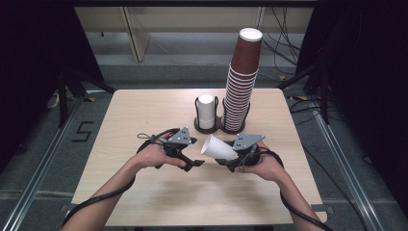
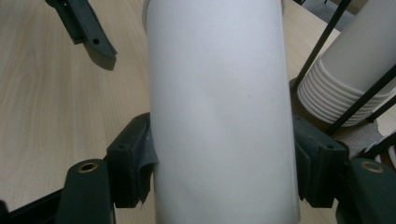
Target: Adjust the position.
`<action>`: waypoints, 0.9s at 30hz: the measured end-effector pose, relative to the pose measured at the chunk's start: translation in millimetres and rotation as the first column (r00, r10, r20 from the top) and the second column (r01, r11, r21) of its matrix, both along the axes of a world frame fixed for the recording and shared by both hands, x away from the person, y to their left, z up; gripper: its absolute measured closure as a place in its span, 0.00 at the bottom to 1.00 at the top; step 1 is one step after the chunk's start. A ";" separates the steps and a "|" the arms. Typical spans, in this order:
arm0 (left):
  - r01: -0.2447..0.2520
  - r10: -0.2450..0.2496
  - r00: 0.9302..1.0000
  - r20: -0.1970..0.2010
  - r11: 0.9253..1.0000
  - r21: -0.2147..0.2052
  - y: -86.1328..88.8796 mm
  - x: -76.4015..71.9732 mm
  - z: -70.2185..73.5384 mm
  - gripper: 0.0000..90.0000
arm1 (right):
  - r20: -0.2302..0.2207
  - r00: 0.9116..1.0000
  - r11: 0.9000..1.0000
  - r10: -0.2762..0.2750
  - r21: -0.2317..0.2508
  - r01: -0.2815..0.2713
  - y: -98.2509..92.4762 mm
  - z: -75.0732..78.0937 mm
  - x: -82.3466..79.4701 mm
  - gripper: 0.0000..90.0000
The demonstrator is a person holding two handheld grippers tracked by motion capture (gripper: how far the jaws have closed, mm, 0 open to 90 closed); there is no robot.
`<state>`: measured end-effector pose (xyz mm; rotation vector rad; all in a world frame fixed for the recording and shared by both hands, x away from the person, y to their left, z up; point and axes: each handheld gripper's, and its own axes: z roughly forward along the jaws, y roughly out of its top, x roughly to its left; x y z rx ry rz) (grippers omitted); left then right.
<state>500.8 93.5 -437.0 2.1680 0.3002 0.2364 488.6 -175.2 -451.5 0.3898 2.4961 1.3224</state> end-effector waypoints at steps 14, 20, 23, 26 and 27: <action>0.097 -0.096 0.995 0.039 0.995 -0.022 -4.5 5.1 -4.6 0.16 | 0.017 1.000 1.000 0.019 -0.015 -0.019 1.2 -1.6 -1.2 0.36; 0.126 -0.125 0.991 0.049 0.992 -0.019 -6.4 7.8 -4.4 0.16 | 0.019 0.999 0.999 0.035 -0.019 -0.035 2.5 -2.9 -2.5 0.36; 0.134 -0.133 0.990 0.050 0.991 -0.018 -7.7 8.4 -3.3 0.16 | 0.030 0.999 0.999 0.039 -0.022 -0.039 2.4 -3.3 -2.1 0.37; 0.147 -0.146 0.987 0.060 0.989 -0.014 -9.4 9.2 -2.3 0.15 | 0.013 0.999 0.999 0.042 -0.021 -0.042 3.3 -3.4 -2.7 0.36; 0.146 -0.146 0.987 0.066 0.989 0.000 -9.5 9.3 -1.3 0.15 | 0.010 0.999 0.999 0.042 -0.022 -0.042 3.8 -3.4 -3.0 0.37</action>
